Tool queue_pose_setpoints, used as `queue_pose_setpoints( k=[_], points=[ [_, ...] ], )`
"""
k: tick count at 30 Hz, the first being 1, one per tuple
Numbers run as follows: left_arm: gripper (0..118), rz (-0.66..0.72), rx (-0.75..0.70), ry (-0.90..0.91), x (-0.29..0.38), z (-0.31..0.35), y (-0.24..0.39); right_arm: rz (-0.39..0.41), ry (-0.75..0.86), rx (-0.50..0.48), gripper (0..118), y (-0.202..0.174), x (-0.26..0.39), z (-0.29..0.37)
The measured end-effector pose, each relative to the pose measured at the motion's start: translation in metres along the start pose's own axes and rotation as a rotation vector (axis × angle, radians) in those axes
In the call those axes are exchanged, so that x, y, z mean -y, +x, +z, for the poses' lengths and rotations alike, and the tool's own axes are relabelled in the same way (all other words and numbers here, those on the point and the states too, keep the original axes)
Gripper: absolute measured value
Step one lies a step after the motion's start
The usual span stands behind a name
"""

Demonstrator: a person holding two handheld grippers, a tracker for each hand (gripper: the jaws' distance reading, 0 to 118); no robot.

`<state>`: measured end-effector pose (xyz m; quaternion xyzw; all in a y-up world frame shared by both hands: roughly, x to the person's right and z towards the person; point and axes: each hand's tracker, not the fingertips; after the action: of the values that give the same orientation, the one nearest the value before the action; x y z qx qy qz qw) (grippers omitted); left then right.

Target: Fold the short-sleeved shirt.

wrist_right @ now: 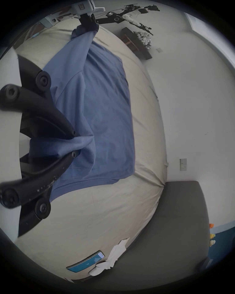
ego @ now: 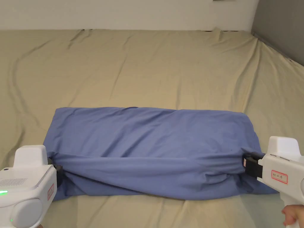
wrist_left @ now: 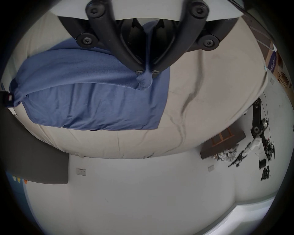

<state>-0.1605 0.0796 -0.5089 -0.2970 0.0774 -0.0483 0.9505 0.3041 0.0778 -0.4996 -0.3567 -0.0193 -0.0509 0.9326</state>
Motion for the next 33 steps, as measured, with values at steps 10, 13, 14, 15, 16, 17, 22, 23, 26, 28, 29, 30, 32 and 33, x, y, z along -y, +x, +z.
queue_pose_setpoints(
  k=[10, 13, 14, 15, 16, 17, 22, 23, 26, 28, 29, 30, 32, 33],
  points=[
    [106, -0.056, 0.075, 0.015, 0.017, -0.014, 0.012, 0.048, 0.060, -0.002, 117, 0.001, 0.010, -0.018],
    [106, -0.041, 0.068, 0.001, 0.016, -0.007, 0.009, 0.026, 0.112, -0.018, 111, 0.002, 0.013, -0.004],
    [104, -0.044, 0.060, 0.002, 0.014, -0.001, 0.009, 0.021, 0.126, -0.012, 108, -0.001, 0.013, 0.003],
    [99, -0.043, 0.047, 0.030, 0.013, 0.010, 0.008, 0.022, 0.174, -0.011, 105, -0.005, 0.014, 0.015],
    [95, -0.037, 0.041, 0.075, 0.011, 0.023, 0.007, 0.037, 0.223, -0.014, 105, -0.007, 0.016, 0.028],
    [95, -0.025, 0.050, 0.125, 0.009, 0.035, 0.006, 0.045, 0.277, -0.015, 105, -0.011, 0.019, 0.041],
    [78, 0.017, 0.067, 0.399, 0.006, 0.125, -0.003, 0.137, 0.582, -0.016, 99, -0.037, 0.034, 0.119],
    [50, 0.016, 0.049, 0.456, 0.008, 0.143, -0.003, 0.161, 0.629, -0.011, 85, -0.046, 0.038, 0.132],
    [0, -0.009, -0.008, 0.489, 0.016, 0.173, -0.007, 0.198, 0.655, 0.054, 2, -0.062, 0.054, 0.158],
    [0, -0.023, 0.021, 0.493, 0.026, 0.186, -0.011, 0.197, 0.690, 0.052, 2, -0.063, 0.066, 0.173],
    [0, -0.013, 0.019, 0.497, 0.032, 0.191, -0.013, 0.184, 0.691, 0.032, 2, -0.064, 0.071, 0.179],
    [0, -0.001, 0.027, 0.499, 0.037, 0.193, -0.016, 0.170, 0.684, 0.015, 2, -0.063, 0.076, 0.179],
    [0, 0.007, 0.030, 0.474, 0.046, 0.191, -0.018, 0.167, 0.670, 0.004, 2, -0.065, 0.082, 0.181],
    [0, 0.008, 0.019, 0.446, 0.050, 0.188, -0.019, 0.178, 0.663, 0.008, 2, -0.067, 0.084, 0.182]
  ],
)
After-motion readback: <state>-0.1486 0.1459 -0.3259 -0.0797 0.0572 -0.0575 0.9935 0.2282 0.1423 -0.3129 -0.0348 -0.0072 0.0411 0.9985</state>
